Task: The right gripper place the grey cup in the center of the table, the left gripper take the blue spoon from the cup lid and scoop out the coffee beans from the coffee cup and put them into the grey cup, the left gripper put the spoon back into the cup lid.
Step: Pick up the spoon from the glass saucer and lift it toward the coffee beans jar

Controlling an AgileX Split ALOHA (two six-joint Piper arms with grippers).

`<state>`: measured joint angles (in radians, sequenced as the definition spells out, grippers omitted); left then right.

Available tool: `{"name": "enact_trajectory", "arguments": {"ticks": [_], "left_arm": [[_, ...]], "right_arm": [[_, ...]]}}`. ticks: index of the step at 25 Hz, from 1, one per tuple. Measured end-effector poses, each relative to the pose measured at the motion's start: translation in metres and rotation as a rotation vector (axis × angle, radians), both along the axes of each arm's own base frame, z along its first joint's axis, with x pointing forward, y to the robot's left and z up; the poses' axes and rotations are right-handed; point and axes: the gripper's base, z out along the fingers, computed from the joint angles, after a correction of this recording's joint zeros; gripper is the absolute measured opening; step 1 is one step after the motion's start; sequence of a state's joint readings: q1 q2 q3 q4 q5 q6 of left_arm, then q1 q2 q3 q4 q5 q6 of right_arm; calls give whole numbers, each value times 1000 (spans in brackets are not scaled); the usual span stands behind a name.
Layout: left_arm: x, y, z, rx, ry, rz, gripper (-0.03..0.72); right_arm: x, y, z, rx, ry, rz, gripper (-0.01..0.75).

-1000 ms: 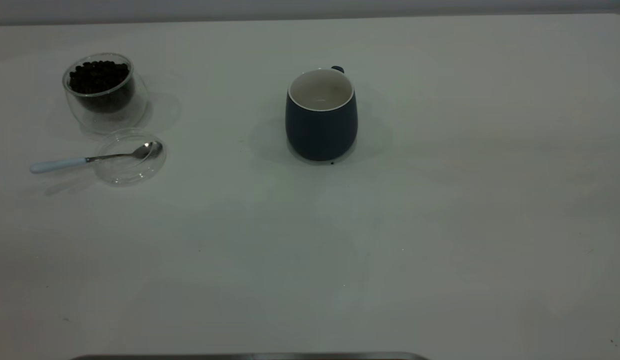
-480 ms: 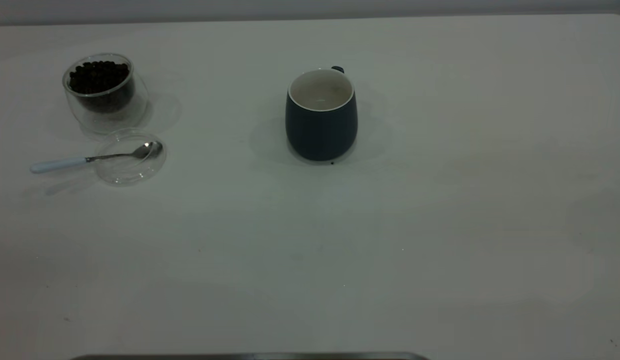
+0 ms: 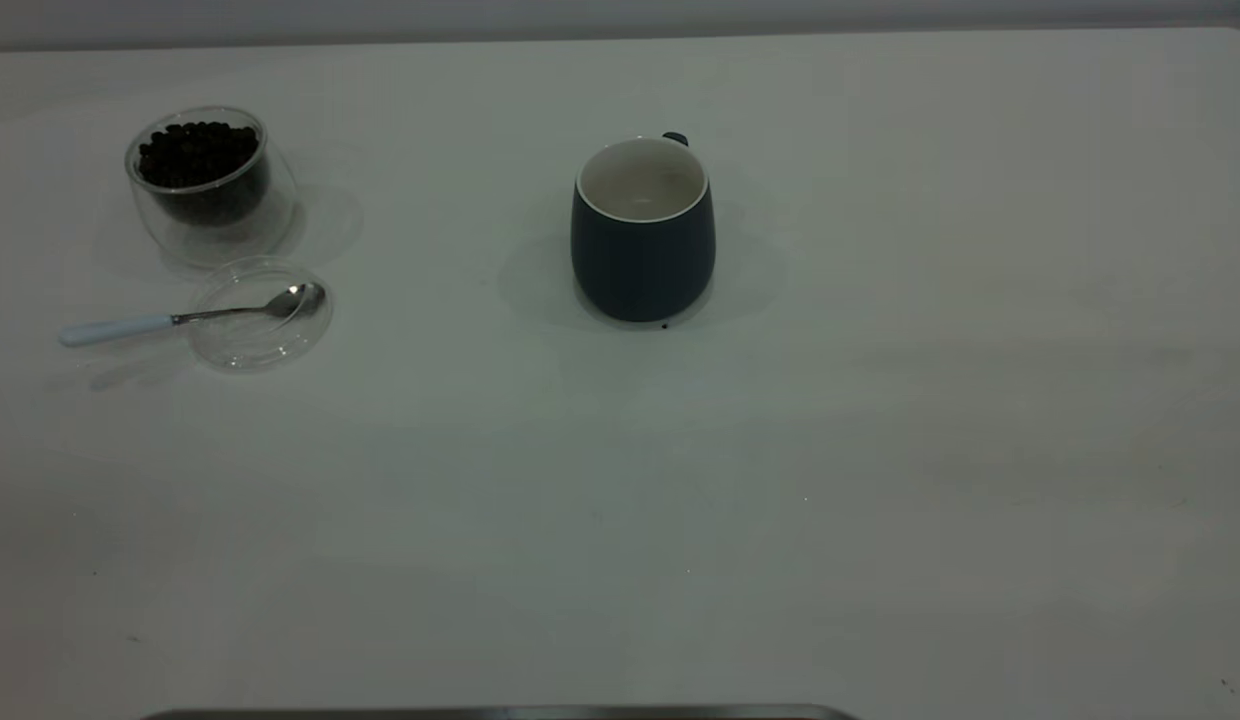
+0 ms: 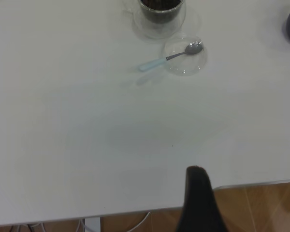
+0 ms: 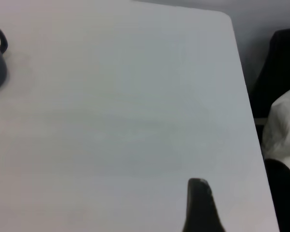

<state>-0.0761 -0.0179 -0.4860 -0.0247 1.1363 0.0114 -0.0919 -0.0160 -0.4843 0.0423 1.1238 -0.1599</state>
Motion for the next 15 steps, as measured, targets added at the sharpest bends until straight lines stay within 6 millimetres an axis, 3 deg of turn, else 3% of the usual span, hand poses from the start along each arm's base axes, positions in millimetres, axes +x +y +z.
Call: {"name": "enact_trajectory", "arguments": {"ticks": [15], "left_arm": [[0,0,0,0,0,0,582]], "right_arm": [[2,1,-4,12,16,-18,459]]}}
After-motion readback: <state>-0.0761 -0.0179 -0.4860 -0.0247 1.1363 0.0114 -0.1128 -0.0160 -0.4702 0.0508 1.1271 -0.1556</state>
